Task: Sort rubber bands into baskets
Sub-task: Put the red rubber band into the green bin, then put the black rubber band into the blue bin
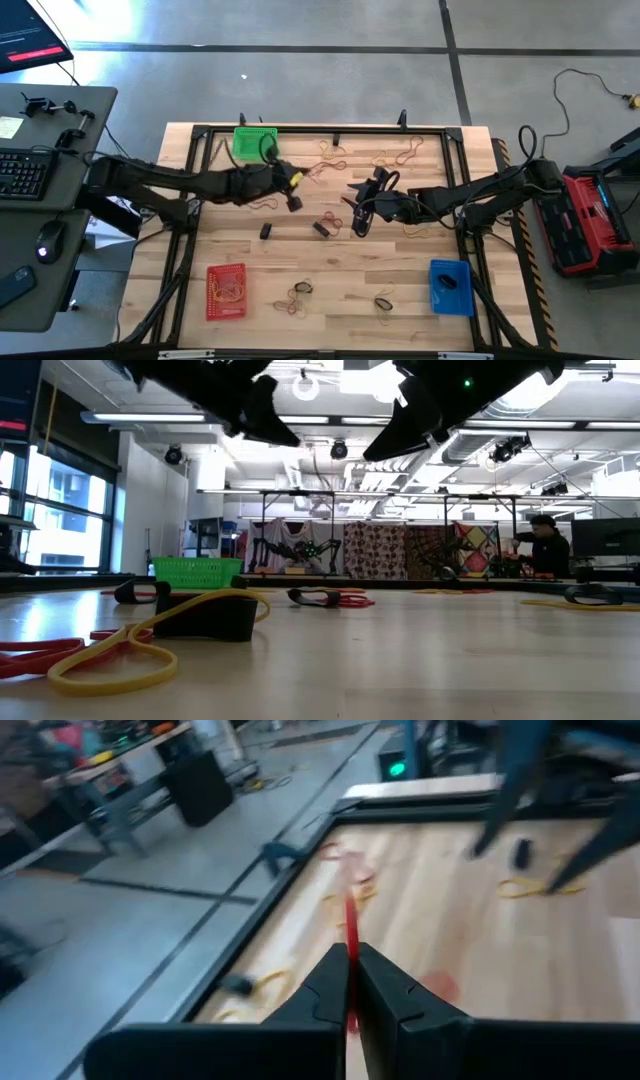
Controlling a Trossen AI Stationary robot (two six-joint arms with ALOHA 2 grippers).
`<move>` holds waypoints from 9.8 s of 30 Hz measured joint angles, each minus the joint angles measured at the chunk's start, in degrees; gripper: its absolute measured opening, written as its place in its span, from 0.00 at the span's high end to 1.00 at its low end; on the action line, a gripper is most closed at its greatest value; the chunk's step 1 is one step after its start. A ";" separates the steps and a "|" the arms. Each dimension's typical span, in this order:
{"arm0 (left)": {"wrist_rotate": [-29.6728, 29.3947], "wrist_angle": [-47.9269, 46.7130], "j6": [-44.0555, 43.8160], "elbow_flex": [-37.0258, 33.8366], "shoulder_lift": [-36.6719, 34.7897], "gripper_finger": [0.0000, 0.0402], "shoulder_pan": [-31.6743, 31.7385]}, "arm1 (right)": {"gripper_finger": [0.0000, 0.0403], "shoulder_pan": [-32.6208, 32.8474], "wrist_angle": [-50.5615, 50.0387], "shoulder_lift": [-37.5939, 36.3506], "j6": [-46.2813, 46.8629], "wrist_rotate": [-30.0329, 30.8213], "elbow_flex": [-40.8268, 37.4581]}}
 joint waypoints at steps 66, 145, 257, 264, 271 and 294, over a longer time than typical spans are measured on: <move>21.11 -30.34 0.67 -0.02 4.92 0.99 48.97 | 0.58 -0.17 -2.06 3.10 2.65 -0.62 0.02; 25.66 -2.93 -11.47 -21.18 -21.56 1.00 -12.63 | 0.98 -1.31 9.96 14.95 14.14 -17.37 0.02; 32.89 -44.21 -33.77 5.22 11.96 1.00 -29.67 | 0.98 1.40 6.66 14.97 10.42 -13.03 0.04; 40.48 -36.95 -27.00 4.09 11.91 1.00 -29.53 | 0.98 1.40 6.68 14.97 12.61 -19.40 0.04; 38.78 -10.42 -28.26 -3.75 11.89 1.00 -26.64 | 0.98 3.36 7.51 14.97 13.46 -19.73 0.04; 15.14 15.01 -31.66 -6.99 11.89 1.00 -16.22 | 0.43 20.11 19.08 17.73 3.18 8.62 0.11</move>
